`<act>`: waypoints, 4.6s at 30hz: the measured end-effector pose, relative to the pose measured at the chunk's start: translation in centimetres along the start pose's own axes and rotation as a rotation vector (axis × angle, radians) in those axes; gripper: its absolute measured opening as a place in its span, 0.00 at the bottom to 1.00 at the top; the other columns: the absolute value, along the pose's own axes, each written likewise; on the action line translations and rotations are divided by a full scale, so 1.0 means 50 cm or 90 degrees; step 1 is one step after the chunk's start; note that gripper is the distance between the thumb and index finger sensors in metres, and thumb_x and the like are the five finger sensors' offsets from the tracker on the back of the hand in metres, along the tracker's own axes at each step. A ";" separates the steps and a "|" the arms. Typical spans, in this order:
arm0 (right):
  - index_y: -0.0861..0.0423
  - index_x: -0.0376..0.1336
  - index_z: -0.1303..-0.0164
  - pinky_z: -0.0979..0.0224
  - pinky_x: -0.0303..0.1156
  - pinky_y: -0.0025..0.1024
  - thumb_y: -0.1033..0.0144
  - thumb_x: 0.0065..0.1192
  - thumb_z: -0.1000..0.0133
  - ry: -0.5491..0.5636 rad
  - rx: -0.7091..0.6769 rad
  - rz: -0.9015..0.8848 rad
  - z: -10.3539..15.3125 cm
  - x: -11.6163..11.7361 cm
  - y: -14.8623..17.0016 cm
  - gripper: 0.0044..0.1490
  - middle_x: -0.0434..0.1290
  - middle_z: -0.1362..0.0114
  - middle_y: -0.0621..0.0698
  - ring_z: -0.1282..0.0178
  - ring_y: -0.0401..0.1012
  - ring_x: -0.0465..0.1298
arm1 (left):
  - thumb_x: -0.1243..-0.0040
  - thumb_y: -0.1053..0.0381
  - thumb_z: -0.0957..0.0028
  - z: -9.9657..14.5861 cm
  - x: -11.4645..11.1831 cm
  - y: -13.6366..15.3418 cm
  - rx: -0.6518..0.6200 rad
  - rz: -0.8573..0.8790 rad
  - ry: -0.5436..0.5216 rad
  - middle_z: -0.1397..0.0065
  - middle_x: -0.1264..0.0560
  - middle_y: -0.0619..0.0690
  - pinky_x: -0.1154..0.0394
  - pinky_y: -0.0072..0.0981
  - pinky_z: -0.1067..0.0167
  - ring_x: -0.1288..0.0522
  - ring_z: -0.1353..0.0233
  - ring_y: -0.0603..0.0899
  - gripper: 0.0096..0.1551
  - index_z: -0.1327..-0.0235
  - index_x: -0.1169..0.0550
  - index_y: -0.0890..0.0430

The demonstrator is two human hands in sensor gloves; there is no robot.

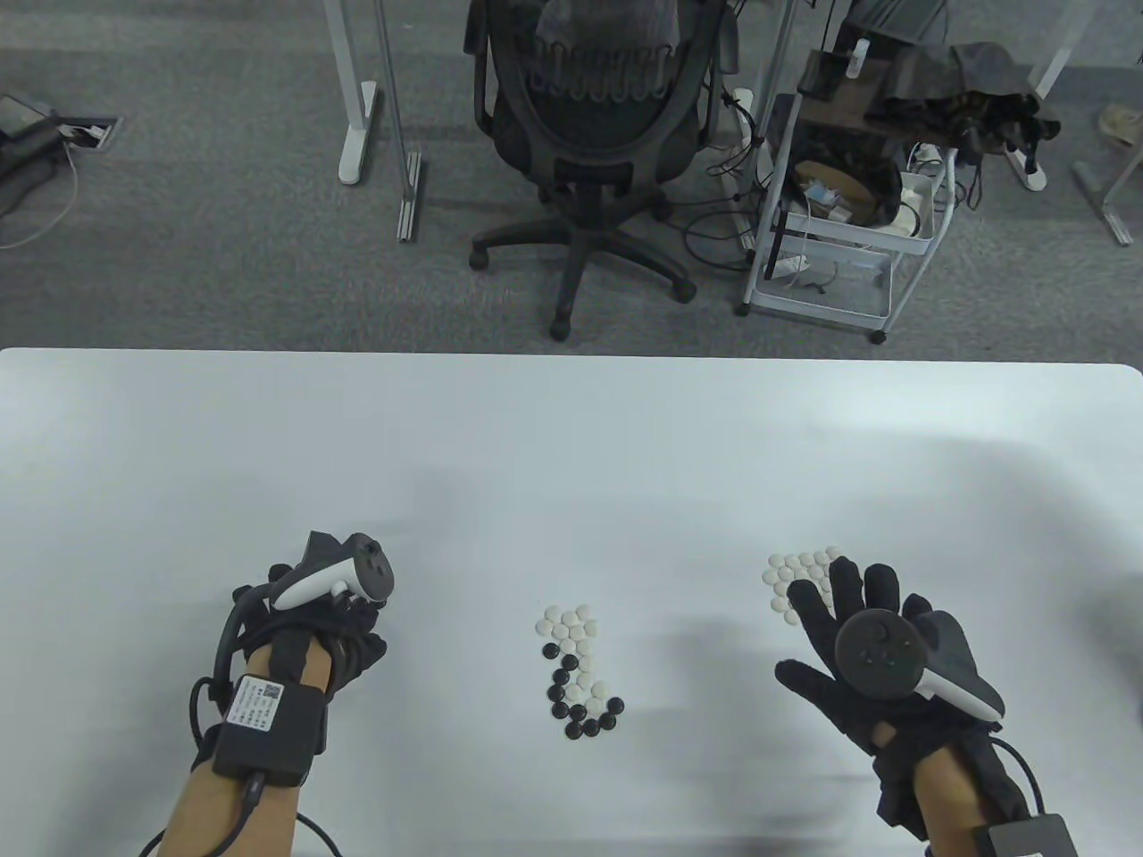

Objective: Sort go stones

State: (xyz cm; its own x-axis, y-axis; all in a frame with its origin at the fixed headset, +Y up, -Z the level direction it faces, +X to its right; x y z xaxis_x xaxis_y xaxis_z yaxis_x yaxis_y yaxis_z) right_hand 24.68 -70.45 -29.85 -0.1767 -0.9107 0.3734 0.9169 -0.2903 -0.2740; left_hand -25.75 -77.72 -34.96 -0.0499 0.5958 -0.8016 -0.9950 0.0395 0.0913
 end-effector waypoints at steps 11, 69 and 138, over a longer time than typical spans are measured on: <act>0.57 0.30 0.15 0.39 0.22 0.77 0.43 0.40 0.38 0.002 -0.002 0.000 0.000 -0.001 -0.001 0.52 0.21 0.21 0.70 0.29 0.69 0.19 | 0.64 0.43 0.38 0.018 0.019 -0.022 -0.016 -0.005 -0.034 0.21 0.78 0.69 0.76 0.85 0.41 0.82 0.29 0.78 0.36 0.14 0.48 0.45; 0.58 0.32 0.14 0.39 0.22 0.77 0.43 0.41 0.38 -0.013 0.005 0.006 -0.001 0.004 -0.004 0.51 0.21 0.20 0.70 0.29 0.69 0.19 | 0.67 0.41 0.42 0.001 0.046 -0.187 -0.047 -0.109 -0.032 0.19 0.75 0.68 0.74 0.86 0.41 0.80 0.28 0.79 0.38 0.15 0.39 0.45; 0.58 0.32 0.15 0.39 0.22 0.77 0.43 0.41 0.38 -0.013 0.004 0.005 -0.001 0.005 -0.002 0.51 0.21 0.21 0.70 0.29 0.69 0.19 | 0.66 0.42 0.39 0.039 -0.043 -0.082 -0.073 -0.110 -0.015 0.21 0.78 0.70 0.74 0.86 0.40 0.80 0.29 0.79 0.36 0.14 0.46 0.46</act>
State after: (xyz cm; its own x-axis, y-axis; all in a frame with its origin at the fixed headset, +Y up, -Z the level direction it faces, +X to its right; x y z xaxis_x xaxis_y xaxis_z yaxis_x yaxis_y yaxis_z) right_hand 24.51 -70.67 -29.77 -0.1622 -0.9067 0.3895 0.9203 -0.2813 -0.2717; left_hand -21.41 -77.61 -32.47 0.1234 0.6066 -0.7854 -0.9919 0.0518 -0.1159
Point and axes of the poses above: the tracker on the back of each hand, its own y axis roughly to the little-finger side, its own z axis roughly from the fingertips to the wrist, x = y × z, the point moved 4 cm from there along -z, roughly from the wrist to the fingertips
